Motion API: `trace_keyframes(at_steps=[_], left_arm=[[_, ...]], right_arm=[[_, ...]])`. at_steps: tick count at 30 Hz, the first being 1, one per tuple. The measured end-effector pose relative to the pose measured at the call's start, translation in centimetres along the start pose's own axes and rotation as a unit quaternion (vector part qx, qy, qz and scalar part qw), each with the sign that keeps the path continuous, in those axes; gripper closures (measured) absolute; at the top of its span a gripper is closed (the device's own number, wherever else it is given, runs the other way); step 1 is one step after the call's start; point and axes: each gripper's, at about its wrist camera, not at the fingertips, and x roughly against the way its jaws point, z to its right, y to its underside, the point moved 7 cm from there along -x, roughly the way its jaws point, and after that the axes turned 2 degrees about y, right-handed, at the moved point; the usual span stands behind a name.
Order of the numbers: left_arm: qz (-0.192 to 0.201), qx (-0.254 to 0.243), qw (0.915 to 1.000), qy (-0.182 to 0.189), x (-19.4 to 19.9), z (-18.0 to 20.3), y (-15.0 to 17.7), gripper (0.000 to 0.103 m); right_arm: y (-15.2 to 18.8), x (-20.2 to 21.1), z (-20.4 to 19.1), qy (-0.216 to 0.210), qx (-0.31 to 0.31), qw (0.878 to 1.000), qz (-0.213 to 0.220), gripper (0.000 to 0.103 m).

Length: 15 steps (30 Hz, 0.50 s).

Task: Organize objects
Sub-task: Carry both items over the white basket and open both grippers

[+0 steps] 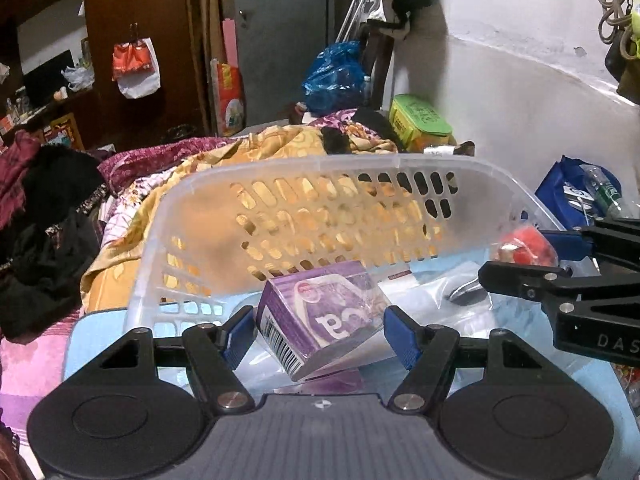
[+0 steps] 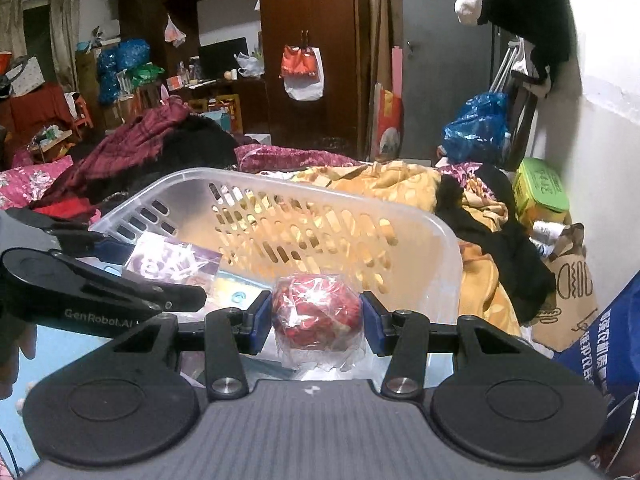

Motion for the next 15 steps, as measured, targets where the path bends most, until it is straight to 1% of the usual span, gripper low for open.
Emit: trace_keyframes(at_steps=[4,7,12,13,15], left_arm=[[-0.006,0.002,1.0,-0.001,-0.6,-0.1,0.0,0.03],[-0.006,0.001,1.0,0.0,-1.0,-0.2,0.1,0.03],[-0.005,0.001,1.0,-0.004,-1.3,-0.3,0.2,0.03],[-0.003,0.001,1.0,-0.004,-1.3,-0.2,0.3,0.029],[0.001,0.0,1.0,0.0,-1.2,-0.2,0.3,0.029]], right_arm=[[0.2,-0.4,0.2,-0.006,-0.005,1.0,-0.01,0.052],[0.3,-0.7,0.3,-0.001,-0.004,1.0,-0.016,0.052],[0.1,-0.8,0.5,-0.003,-0.006,1.0,-0.015,0.051],[0.0,-0.8,0.7,-0.002,-0.005,1.0,-0.013,0.05],[-0.1,-0.8,0.8,-0.003,-0.006,1.0,-0.01,0.044]])
